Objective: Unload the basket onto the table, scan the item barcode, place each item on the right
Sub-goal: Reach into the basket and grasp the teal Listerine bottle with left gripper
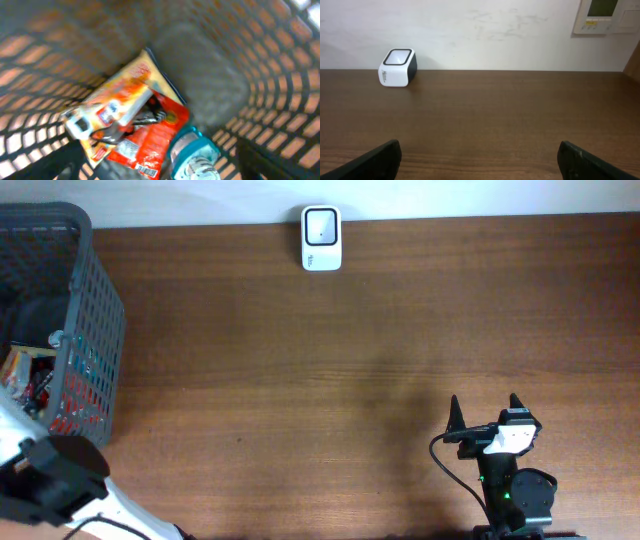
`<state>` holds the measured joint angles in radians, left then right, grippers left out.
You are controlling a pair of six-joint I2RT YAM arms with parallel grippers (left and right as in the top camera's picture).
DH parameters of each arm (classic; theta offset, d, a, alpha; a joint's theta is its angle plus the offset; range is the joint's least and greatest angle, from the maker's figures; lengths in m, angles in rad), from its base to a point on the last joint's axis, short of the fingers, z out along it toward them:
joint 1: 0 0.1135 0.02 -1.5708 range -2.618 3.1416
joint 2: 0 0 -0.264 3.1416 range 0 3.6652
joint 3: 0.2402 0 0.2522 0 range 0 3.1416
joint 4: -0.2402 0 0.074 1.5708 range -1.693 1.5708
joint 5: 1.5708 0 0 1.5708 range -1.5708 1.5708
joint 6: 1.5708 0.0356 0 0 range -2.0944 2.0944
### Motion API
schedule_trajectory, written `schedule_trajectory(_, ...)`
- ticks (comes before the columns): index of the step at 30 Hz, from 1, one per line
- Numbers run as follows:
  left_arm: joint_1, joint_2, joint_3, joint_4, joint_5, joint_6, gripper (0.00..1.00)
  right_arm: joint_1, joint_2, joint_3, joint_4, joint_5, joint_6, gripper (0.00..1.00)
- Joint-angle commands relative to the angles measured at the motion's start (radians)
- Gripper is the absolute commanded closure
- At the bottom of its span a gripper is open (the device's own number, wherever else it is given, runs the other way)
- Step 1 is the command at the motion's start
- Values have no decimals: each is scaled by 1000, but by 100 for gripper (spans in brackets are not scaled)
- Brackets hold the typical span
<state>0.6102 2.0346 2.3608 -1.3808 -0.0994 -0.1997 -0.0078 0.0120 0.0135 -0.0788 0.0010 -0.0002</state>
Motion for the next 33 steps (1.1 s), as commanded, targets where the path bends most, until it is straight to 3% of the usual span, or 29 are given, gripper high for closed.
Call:
schedule_trajectory(1,2,43,9,-10,165,217,10,-6,-6,-8,-3,11,8,2)
schedule_trajectory(3,2,60,9,-34,165,231,16,-6,-6,-8,-3,11,8,1)
schedule_trajectory(13,0,92,-121,-93,220,335,14,-6,-6,-8,-3,11,8,2)
schedule_trajectory(17,0,92,-171,-65,343,441,10,-6,-6,-8,-3,11,8,2)
schedule_trajectory(19,0,92,-172,-63,343,441,13,-6,-6,-8,-3,11,8,2)
schedule_trajectory(20,0,92,-173,-60,343,441,20,-6,-6,-8,-3,11,8,2)
schedule_trajectory(21,0,93,-183,-51,343,441,33,-6,-6,-8,-3,11,8,2)
schedule_trajectory(22,0,93,-191,-48,343,441,35,-6,-6,-8,-3,11,8,2)
schedule_trajectory(27,0,93,-322,-11,338,441,34,-6,-6,-8,-3,11,8,2)
schedule_trajectory(30,0,93,-343,18,313,441,43,-6,-6,-8,-3,11,8,2)
schedule_trajectory(33,0,93,-343,51,313,440,45,-6,-6,-8,-3,11,8,2)
